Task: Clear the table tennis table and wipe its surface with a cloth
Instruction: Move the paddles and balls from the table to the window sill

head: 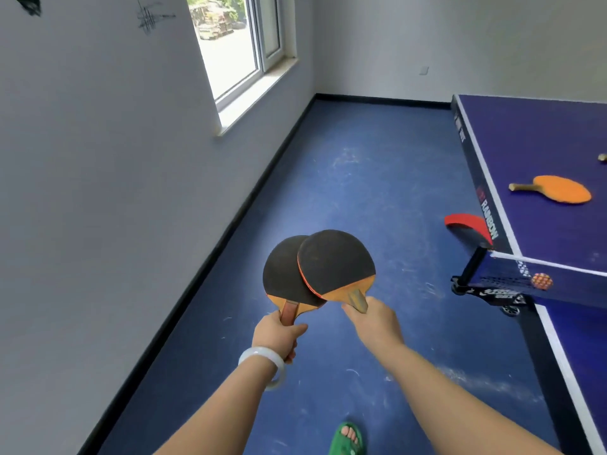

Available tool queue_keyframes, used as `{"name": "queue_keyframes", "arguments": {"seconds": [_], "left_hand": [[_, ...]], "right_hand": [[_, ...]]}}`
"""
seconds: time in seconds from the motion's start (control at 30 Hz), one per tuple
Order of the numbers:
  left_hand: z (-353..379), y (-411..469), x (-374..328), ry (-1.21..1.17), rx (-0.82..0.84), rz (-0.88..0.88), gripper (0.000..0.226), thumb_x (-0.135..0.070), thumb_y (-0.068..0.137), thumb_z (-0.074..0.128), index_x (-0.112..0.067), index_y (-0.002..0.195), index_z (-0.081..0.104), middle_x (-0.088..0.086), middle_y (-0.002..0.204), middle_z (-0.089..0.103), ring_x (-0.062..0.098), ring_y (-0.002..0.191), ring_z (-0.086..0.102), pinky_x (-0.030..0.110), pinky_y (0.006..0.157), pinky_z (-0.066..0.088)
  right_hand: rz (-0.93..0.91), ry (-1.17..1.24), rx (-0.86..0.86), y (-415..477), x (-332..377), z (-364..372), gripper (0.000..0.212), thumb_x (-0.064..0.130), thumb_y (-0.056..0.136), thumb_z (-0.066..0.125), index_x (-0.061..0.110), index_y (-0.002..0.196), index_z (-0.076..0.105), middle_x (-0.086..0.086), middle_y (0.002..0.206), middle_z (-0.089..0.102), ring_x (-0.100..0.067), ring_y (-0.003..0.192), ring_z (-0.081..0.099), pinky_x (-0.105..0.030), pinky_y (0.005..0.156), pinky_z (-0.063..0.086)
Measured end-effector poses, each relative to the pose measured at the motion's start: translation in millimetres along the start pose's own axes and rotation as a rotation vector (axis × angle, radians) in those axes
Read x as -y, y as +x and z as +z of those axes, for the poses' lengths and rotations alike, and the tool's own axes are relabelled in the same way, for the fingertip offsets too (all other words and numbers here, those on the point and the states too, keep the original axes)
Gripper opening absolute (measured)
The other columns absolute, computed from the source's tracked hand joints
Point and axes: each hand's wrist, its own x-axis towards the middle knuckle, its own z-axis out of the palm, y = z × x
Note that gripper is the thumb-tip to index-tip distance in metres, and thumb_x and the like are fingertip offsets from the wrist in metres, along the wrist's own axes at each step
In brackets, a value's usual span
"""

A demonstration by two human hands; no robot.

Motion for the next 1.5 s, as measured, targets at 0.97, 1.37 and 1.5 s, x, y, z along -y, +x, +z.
{"name": "queue_keyframes", "arguments": {"seconds": [0.97,1.37,1.5], "left_hand": [[-37.9,520.4,-388.6,-0.061,-0.010,0.005,0.018,-0.019,0.087,0.069,-0.010,0.083,0.053,0.007,0.062,0.053,0.018,0.045,0.047,0.025,0.045,0.044],[-18.8,714.8,-522.8,-0.229,-0.194,-0.127,0.023,-0.016,0.085,0.068,-0.012,0.078,0.046,0.006,0.057,0.048,0.017,0.042,0.042,0.025,0.043,0.039],[-31.7,757.8,-543.6,-0.282,-0.264,-0.187,0.023,-0.015,0.085,0.068,-0.011,0.078,0.046,0.005,0.056,0.048,0.018,0.040,0.041,0.024,0.042,0.038]], "right_hand": [[-0.133,-0.030,0.126,590.1,288.2,-54.7,0.038,0.041,0.093,0.058,0.016,0.068,0.046,-0.002,0.065,0.055,-0.020,0.060,0.049,-0.029,0.051,0.033],[-0.288,-0.145,0.308,857.7,386.3,-73.3,0.035,0.039,0.092,0.059,0.016,0.070,0.044,0.000,0.065,0.050,-0.018,0.057,0.045,-0.028,0.049,0.029],[-0.340,-0.222,0.392,915.4,426.3,-59.1,0.032,0.039,0.091,0.059,0.013,0.075,0.049,-0.001,0.067,0.054,-0.018,0.059,0.048,-0.028,0.049,0.030]]}}
